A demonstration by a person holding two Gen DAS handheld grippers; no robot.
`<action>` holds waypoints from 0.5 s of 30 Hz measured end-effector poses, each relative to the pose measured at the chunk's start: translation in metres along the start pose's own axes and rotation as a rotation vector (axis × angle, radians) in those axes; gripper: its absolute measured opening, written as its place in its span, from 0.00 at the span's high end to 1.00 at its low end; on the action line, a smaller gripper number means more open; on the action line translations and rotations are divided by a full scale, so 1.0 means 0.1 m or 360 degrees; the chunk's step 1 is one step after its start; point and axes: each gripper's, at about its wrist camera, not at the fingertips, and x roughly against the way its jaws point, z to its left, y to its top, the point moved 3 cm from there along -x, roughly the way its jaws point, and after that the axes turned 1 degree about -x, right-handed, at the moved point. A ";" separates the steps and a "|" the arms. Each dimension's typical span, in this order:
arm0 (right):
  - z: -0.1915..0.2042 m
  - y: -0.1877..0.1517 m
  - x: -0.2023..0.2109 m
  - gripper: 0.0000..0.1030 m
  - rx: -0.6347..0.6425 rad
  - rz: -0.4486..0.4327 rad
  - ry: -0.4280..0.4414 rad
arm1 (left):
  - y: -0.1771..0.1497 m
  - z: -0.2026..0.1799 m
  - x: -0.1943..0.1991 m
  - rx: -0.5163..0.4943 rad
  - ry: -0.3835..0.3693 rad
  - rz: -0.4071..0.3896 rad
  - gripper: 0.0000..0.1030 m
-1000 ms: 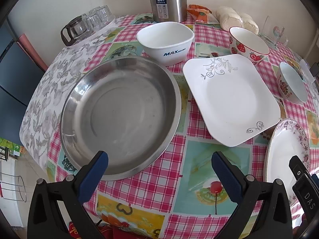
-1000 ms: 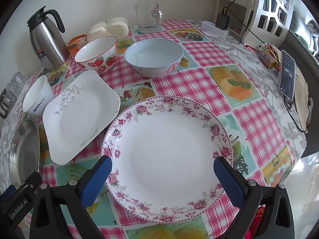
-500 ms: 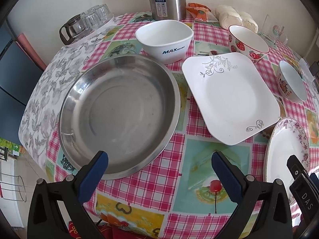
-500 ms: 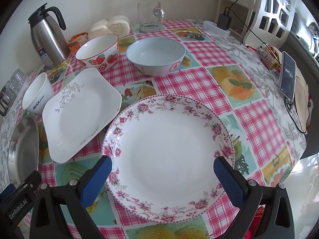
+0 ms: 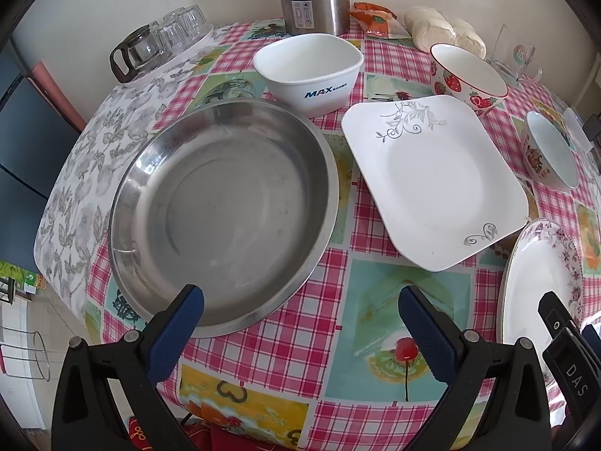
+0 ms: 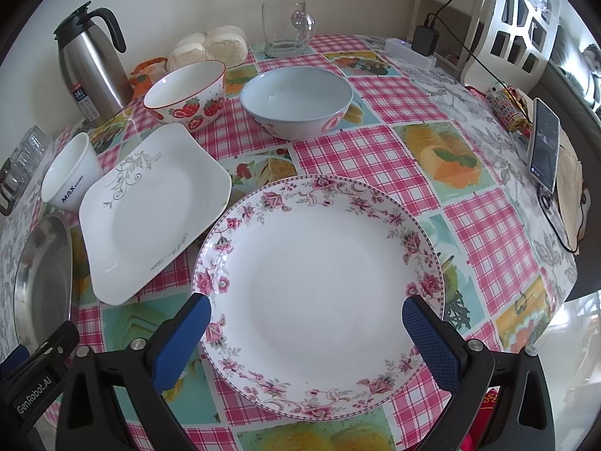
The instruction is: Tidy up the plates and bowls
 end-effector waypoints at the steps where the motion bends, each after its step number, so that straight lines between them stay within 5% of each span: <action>1: 0.00 0.00 0.00 0.00 0.0000 -0.0001 0.0000 | 0.00 0.00 0.00 0.0001 -0.0001 0.0000 0.00; 15: 0.02 -0.01 -0.02 0.00 0.0015 0.0011 -0.0004 | 0.00 0.00 -0.02 -0.0002 -0.0002 0.0012 0.00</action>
